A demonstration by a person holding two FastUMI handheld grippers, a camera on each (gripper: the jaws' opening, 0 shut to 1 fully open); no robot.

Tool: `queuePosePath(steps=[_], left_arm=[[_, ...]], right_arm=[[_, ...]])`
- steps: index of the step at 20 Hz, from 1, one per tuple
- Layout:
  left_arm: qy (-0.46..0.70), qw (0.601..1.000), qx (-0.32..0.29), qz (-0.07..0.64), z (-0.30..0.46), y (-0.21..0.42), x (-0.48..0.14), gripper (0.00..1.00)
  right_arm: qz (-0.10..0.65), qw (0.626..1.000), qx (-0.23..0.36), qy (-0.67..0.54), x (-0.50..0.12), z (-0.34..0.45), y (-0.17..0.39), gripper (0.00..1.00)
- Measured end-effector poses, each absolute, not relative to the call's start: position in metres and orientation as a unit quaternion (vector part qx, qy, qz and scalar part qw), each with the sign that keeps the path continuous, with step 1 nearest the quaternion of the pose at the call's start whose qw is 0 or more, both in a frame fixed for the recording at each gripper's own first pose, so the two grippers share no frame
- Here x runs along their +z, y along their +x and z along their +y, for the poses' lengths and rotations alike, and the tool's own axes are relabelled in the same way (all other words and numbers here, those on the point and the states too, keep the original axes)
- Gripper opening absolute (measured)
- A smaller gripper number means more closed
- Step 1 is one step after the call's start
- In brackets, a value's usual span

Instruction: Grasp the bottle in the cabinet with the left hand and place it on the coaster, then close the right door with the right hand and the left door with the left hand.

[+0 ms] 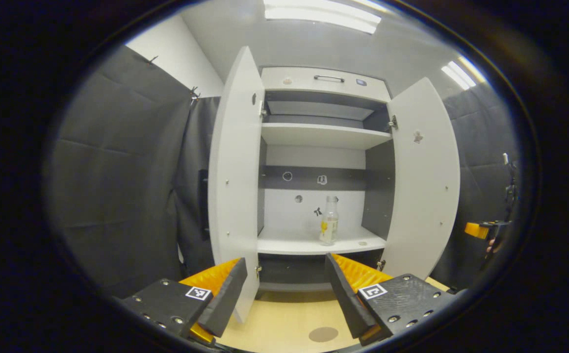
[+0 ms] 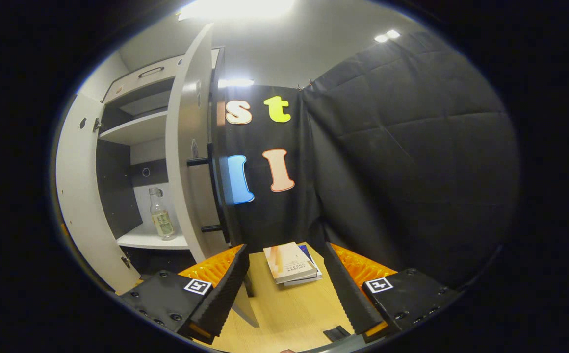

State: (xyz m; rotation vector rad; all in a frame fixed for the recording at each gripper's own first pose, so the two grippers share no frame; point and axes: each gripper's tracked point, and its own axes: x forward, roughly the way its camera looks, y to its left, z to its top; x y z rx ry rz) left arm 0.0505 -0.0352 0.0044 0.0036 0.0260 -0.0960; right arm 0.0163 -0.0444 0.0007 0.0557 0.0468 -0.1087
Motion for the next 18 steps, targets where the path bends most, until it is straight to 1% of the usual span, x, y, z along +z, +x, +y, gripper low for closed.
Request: queuePosePath(steps=[4,10,13,18], left_arm=[[-0.015,0.997,-0.08,0.015,-0.068,0.092,0.006,0.94],[0.005,0.994,-0.11,0.005,-0.105,0.164,0.017,0.94],[0.02,0.996,-0.087,-0.001,-0.108,0.205,0.024,0.93],[0.0,0.995,-0.098,0.002,-0.126,0.266,0.031,0.94]], right_arm=[[0.01,0.996,-0.089,0.024,0.005,-0.066,0.028,0.98],[0.01,0.991,-0.131,0.037,0.0,-0.095,0.047,0.98],[0.006,0.989,-0.142,0.044,0.0,-0.107,0.066,0.98],[-0.002,0.987,-0.159,0.037,0.006,-0.126,0.088,0.98]])
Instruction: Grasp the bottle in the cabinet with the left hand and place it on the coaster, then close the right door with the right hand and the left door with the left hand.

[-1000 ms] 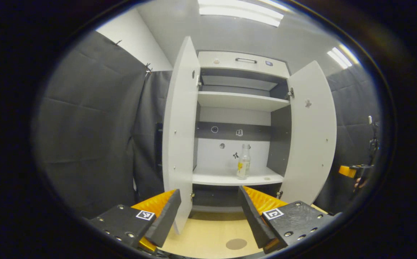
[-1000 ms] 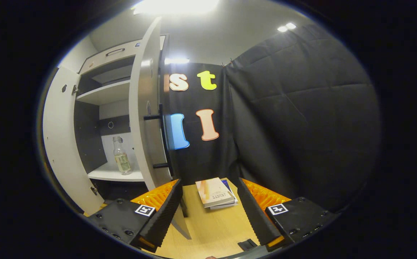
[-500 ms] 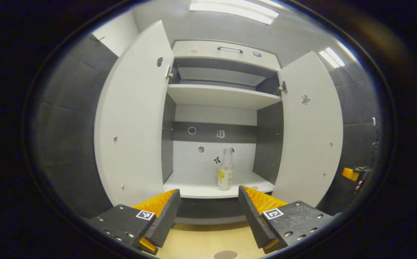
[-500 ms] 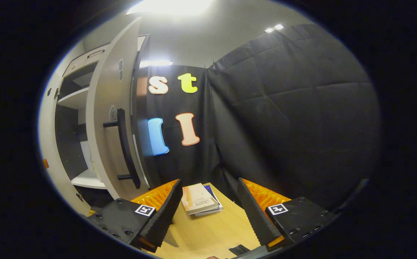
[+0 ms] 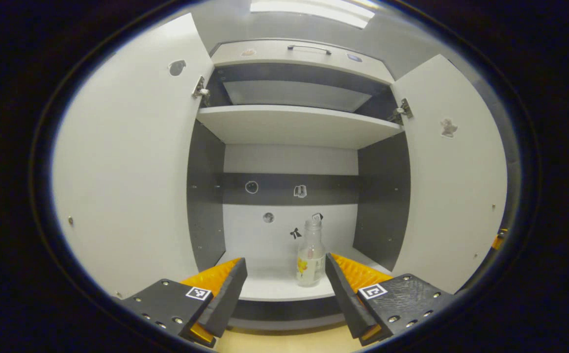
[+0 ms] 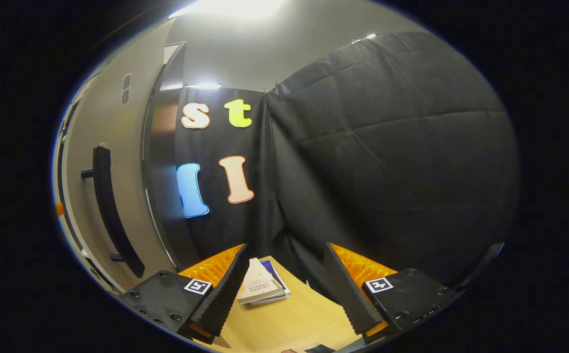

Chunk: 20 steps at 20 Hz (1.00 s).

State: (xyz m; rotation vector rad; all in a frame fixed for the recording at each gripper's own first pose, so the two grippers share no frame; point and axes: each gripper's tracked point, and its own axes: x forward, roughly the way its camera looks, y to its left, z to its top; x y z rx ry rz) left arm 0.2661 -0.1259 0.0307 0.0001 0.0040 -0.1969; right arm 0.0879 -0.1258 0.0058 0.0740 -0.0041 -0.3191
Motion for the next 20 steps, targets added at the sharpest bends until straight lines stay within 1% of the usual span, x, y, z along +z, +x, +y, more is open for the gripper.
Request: queuePosePath(steps=[3,6,7,8,11,20], left_arm=[[-0.002,0.994,-0.106,0.0,-0.14,0.299,0.032,0.93],[0.001,0.994,-0.112,-0.001,-0.156,0.33,0.029,0.93],[0.0,0.993,-0.119,0.002,-0.163,0.338,0.028,0.94],[-0.003,0.992,-0.125,0.005,-0.169,0.344,0.024,0.93],[-0.008,0.991,-0.137,0.013,-0.182,0.363,0.017,0.94],[0.014,0.988,-0.15,0.021,-0.211,0.419,-0.002,0.93]], right_arm=[[-0.004,0.985,-0.17,0.04,0.001,-0.136,0.098,0.98],[0.001,0.977,-0.213,0.017,-0.007,-0.166,0.096,0.98],[0.003,0.976,-0.216,0.024,-0.008,-0.169,0.097,0.98],[0.006,0.975,-0.218,0.031,-0.011,-0.17,0.098,0.98],[0.014,0.972,-0.231,0.034,-0.016,-0.179,0.105,0.98],[0.02,0.969,-0.245,0.02,-0.012,-0.191,0.103,0.98]])
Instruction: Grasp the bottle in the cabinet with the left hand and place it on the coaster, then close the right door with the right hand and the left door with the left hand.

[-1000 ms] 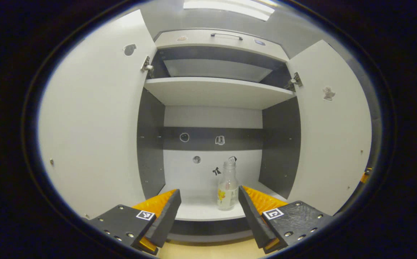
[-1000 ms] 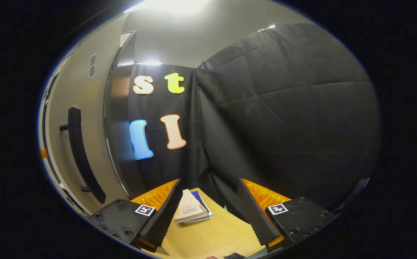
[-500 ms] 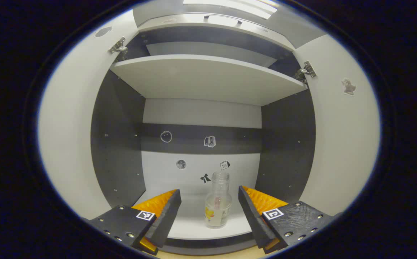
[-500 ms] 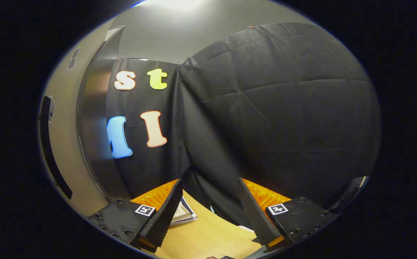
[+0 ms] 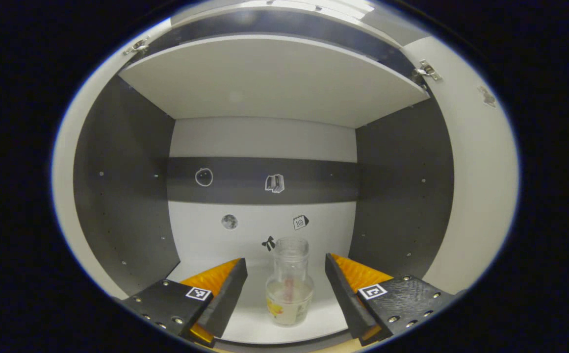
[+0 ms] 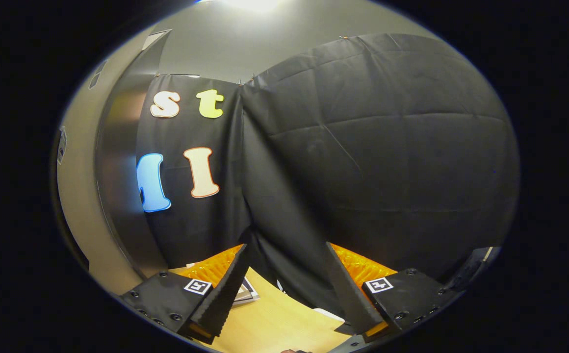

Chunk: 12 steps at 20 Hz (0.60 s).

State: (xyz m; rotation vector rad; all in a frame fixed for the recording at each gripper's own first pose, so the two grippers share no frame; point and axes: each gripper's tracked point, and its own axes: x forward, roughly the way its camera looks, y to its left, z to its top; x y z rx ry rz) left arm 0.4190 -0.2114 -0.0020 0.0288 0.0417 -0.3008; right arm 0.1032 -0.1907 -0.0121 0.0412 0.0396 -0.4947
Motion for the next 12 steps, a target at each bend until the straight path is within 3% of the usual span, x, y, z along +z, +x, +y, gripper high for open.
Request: queuePosePath(steps=[4,10,12], left_arm=[[0.036,0.987,-0.157,0.023,-0.219,0.434,-0.008,0.92],[0.004,0.985,-0.168,0.039,-0.222,0.434,-0.017,0.41],[0.001,0.984,-0.172,0.046,-0.218,0.425,-0.017,0.39]], right_arm=[[0.029,0.971,-0.236,0.027,-0.017,-0.186,0.115,0.98],[0.036,0.979,-0.2,0.015,-0.017,-0.166,0.13,0.98],[0.036,0.982,-0.187,0.014,-0.017,-0.159,0.132,0.98]])
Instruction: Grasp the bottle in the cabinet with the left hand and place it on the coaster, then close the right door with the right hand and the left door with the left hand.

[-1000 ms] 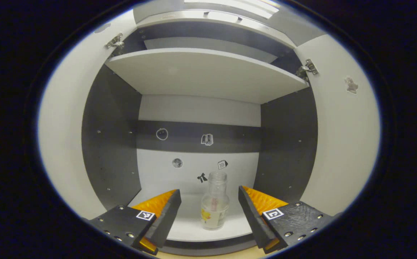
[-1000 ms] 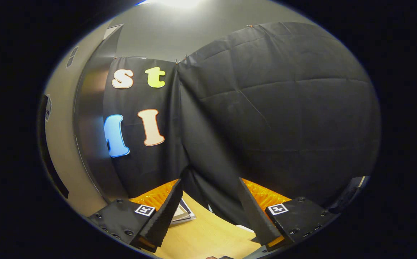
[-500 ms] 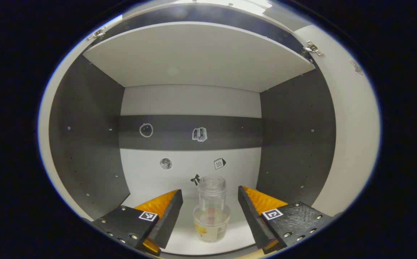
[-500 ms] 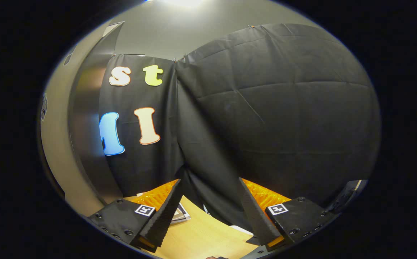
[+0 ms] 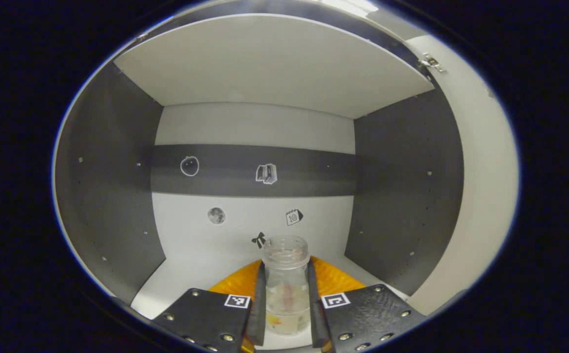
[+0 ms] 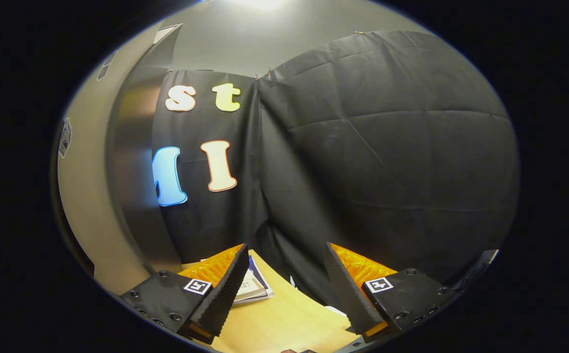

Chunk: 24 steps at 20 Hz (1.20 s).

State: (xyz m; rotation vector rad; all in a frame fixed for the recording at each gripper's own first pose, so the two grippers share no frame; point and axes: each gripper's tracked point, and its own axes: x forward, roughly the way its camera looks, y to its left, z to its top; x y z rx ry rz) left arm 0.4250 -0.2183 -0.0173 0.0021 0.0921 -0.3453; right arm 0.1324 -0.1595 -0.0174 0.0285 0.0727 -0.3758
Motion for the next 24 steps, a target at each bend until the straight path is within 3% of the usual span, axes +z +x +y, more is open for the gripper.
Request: queuePosePath(steps=[2,13,14,24], left_arm=[[0.0,0.984,-0.175,0.046,-0.213,0.411,-0.01,0.36],[0.001,0.982,-0.19,-0.001,-0.164,0.307,0.051,0.39],[-0.005,0.981,-0.196,0.002,-0.16,0.297,0.05,0.35],[-0.077,0.972,-0.22,0.037,-0.12,0.196,0.02,0.35]], right_arm=[[0.036,0.984,-0.175,0.013,-0.017,-0.152,0.132,0.98],[0.02,0.99,-0.14,0.009,0.001,-0.129,0.098,0.98],[0.018,0.991,-0.136,0.006,0.005,-0.126,0.094,0.98],[0.001,0.995,-0.101,0.017,0.04,-0.1,0.022,0.92]])
